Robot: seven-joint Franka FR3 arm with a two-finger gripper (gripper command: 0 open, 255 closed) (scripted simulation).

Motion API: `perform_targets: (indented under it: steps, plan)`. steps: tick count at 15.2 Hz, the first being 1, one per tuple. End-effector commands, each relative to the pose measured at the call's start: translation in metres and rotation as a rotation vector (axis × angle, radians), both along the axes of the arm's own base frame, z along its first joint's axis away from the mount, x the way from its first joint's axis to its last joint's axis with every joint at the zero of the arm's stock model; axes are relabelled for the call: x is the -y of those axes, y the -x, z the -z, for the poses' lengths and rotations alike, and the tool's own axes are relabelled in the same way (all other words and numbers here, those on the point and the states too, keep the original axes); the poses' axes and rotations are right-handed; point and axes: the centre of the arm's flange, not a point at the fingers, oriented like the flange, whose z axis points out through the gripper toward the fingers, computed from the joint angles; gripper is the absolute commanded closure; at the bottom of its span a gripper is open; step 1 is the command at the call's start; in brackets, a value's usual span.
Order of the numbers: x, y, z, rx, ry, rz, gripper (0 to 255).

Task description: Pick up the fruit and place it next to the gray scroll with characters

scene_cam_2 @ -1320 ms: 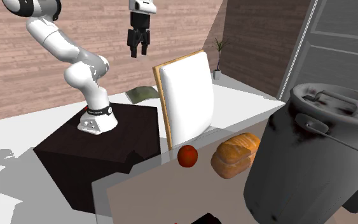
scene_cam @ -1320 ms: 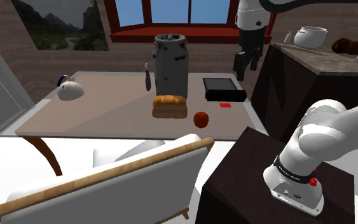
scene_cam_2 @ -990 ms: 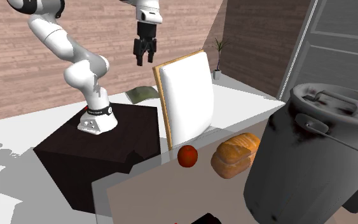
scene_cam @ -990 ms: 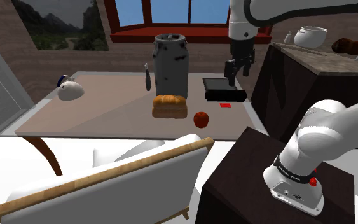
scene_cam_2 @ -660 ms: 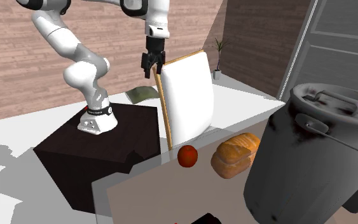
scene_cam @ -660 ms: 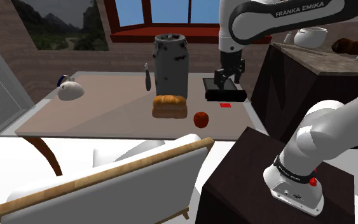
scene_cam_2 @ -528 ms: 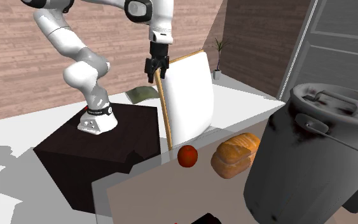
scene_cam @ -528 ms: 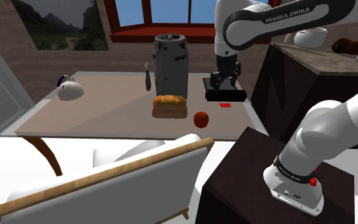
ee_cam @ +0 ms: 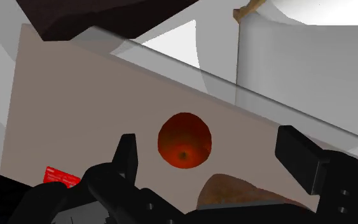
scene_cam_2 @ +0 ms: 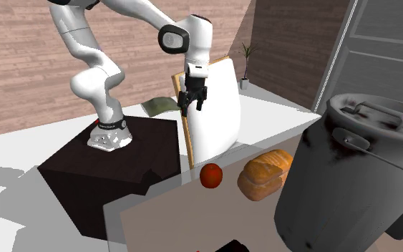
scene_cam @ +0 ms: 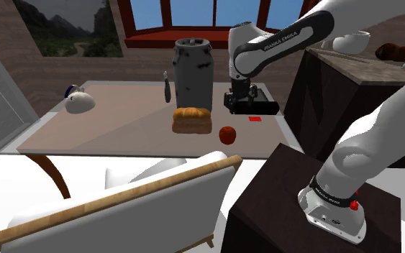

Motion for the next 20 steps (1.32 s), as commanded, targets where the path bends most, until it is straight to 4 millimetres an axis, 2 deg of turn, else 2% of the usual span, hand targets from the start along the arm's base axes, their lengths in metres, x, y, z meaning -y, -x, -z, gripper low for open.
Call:
perform_targets:
  steps: [1, 14, 20]
  plan:
    - [0.008, -0.013, 0.020, 0.009, 0.003, 0.042, 0]
    - [0.080, -0.103, 0.145, 0.059, 0.020, 0.307, 0]
    - [0.086, -0.104, 0.176, 0.061, 0.021, 0.318, 0]
